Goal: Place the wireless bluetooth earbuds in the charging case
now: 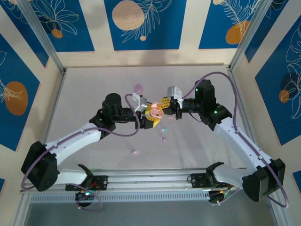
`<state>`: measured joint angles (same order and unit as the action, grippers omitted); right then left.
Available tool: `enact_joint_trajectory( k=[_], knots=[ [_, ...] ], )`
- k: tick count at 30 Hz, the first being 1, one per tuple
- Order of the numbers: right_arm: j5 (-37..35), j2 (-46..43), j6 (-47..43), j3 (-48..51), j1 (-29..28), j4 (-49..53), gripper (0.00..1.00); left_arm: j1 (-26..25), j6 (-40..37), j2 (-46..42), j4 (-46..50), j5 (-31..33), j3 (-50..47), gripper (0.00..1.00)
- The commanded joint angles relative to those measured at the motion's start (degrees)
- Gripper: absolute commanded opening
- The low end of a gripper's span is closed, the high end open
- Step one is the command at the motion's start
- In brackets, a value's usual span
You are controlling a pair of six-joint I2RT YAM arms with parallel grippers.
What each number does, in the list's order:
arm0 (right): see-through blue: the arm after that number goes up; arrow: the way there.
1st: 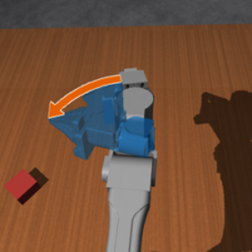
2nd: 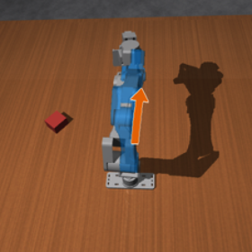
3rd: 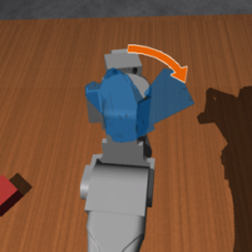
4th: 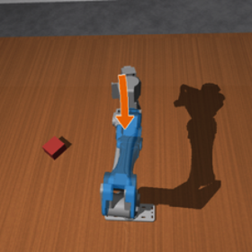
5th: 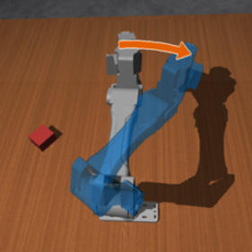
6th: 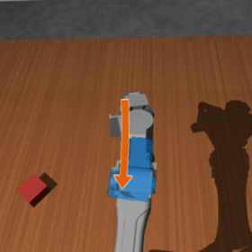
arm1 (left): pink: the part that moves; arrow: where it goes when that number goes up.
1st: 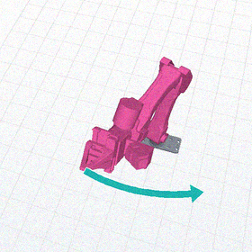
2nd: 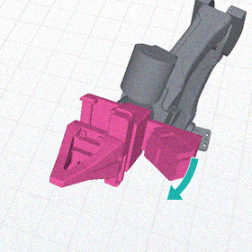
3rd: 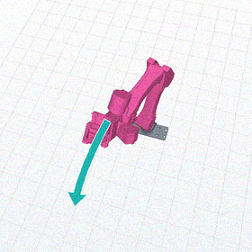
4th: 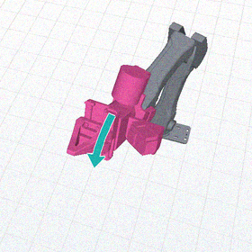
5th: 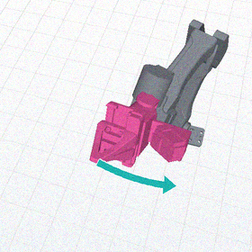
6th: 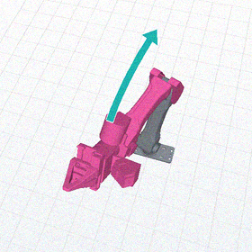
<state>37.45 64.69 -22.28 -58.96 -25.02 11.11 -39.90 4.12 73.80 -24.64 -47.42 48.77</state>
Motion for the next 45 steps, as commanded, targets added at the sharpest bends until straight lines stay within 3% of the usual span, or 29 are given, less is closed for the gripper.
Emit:
enact_joint_trajectory(
  k=[1,5,13,18,21,23,27,35,39,43,45],
  knots=[
    [-0.4,-1.1,0.9,0.8,-0.5,-0.7,0.0,-0.7,-0.7,0.4,-0.5,-0.1,0.7,0.54],
    [-0.5,-1.1,0.9,0.9,-0.4,-0.7,0.0,-0.8,-1.2,0.4,-0.4,-0.3,0.7,0.54],
    [-0.9,-1.0,0.8,0.9,-0.4,-0.1,0.01,-0.9,-0.5,0.4,-1.7,-0.2,0.4,0.37],
    [-1.0,-1.3,0.9,0.8,-0.4,0.0,0.07,-1.0,-0.9,0.3,-0.9,-0.2,0.4,0.31],
    [-2.1,-1.6,1.8,0.7,-0.3,0.0,0.13,-0.9,-1.2,-0.1,-0.6,0.0,0.2,0.28],
    [-2.8,-2.1,3.3,0.8,-0.2,-0.4,0.28,-1.0,-1.3,-0.5,-0.8,0.4,-0.2,0.27],
    [-4.2,-3.6,10.5,0.7,0.9,-2.1,0.48,-1.0,-1.7,-1.0,-1.3,1.1,-1.0,0.26],
    [-3.1,-8.4,25.9,0.1,6.6,-3.4,0.6,-1.0,-0.4,-1.4,-3.3,3.9,-3.1,0.25],
    [-11.5,-9.3,35.5,-0.3,11.4,-0.2,0.61,-0.9,0.6,-1.6,-6.5,6.4,-5.4,0.25],
    [-15.6,-4.3,44.6,-0.8,19.0,8.6,0.47,-0.9,1.4,-2.1,-8.4,7.9,-7.0,0.25],
    [-15.2,0.1,47.1,-0.7,21.2,12.1,0.44,-0.9,1.9,-2.6,-9.6,9.0,-8.0,0.25]
  ],
)
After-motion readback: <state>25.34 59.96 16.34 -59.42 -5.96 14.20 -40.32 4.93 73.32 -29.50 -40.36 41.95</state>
